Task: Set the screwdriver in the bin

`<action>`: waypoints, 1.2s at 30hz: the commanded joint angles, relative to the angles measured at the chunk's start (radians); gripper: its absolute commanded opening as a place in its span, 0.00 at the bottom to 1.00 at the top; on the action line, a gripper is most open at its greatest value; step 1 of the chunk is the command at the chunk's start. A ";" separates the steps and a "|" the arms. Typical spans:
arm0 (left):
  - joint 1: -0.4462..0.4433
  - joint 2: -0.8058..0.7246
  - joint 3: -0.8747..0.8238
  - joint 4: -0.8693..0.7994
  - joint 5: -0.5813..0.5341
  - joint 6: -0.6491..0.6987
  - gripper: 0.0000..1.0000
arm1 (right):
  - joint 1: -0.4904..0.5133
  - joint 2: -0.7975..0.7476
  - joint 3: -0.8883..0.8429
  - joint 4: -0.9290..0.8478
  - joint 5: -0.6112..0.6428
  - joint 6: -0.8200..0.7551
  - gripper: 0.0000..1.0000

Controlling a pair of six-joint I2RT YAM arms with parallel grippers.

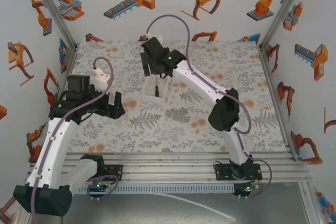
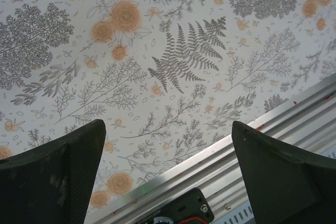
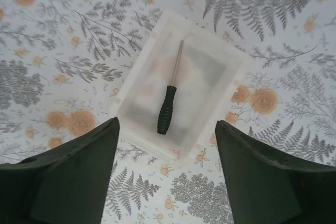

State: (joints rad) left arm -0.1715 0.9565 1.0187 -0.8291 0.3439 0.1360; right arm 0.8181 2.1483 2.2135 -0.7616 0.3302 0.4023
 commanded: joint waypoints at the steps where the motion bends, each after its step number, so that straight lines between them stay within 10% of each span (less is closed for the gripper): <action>1: -0.007 0.056 -0.001 0.048 -0.077 -0.007 0.97 | -0.013 -0.135 -0.132 0.079 0.012 -0.053 0.75; 9: -0.006 0.204 -0.032 0.247 -0.266 -0.136 0.97 | -0.060 -0.441 -0.588 0.265 0.200 -0.117 0.83; 11: -0.006 0.246 -0.052 0.336 -0.334 -0.154 0.97 | -0.089 -0.535 -0.748 0.371 0.181 -0.176 0.99; 22: 0.004 0.503 -0.130 0.757 -0.561 -0.212 0.97 | -0.395 -0.931 -1.408 0.781 0.179 -0.216 0.99; 28: 0.016 0.608 -0.196 0.980 -0.688 -0.153 0.97 | -0.548 -0.986 -1.629 1.054 0.160 -0.250 0.99; 36: 0.115 0.559 -0.419 1.315 -0.579 -0.196 0.97 | -0.712 -0.891 -1.755 1.309 0.106 -0.254 0.99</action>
State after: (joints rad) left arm -0.0776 1.5459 0.6319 0.3016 -0.2707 -0.0353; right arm 0.1417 1.2270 0.5034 0.3527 0.4644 0.1570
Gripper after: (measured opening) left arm 0.974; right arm 0.992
